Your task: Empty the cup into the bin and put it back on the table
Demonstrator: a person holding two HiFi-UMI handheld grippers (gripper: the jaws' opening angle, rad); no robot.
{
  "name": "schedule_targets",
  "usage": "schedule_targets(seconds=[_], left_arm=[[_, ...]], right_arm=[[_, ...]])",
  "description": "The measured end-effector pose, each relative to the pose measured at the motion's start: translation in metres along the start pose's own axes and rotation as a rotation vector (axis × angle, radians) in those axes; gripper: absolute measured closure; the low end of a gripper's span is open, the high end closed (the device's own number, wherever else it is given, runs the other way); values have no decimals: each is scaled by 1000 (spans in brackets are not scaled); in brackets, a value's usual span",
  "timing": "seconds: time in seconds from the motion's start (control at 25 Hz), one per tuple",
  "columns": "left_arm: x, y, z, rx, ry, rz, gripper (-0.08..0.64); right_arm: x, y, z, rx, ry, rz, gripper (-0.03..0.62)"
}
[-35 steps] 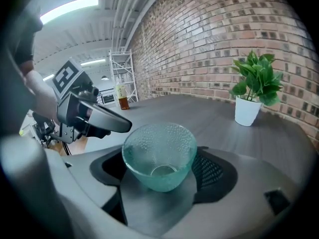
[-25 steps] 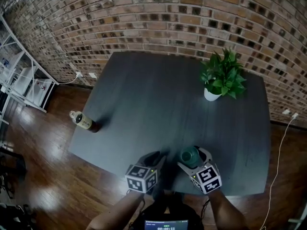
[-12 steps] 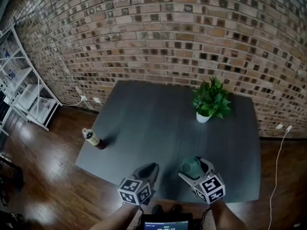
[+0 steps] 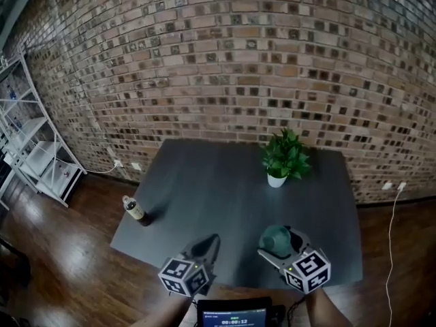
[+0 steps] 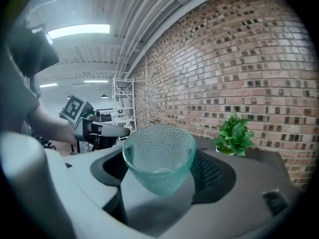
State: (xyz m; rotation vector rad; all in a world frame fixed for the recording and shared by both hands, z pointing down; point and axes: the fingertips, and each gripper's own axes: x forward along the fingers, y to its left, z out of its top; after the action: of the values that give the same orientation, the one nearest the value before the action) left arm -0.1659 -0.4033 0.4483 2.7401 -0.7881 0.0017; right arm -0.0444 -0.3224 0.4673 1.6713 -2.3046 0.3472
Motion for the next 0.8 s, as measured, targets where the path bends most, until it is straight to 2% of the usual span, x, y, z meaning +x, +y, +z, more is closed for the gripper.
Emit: schedule_targets(seconds=[0.24,0.48,0.8], left_arm=[[-7,-26,17,20,-3,-72,552],[-10,-47,31,24,-18,-141,552],[14,-103,30,43,33,-345,552]], right_arm=[[-31,10,15,-25,-33,-10,207],[-51,7,16,-5,-29,-54,207],[-92,-8,15,23,-49,-184,207]])
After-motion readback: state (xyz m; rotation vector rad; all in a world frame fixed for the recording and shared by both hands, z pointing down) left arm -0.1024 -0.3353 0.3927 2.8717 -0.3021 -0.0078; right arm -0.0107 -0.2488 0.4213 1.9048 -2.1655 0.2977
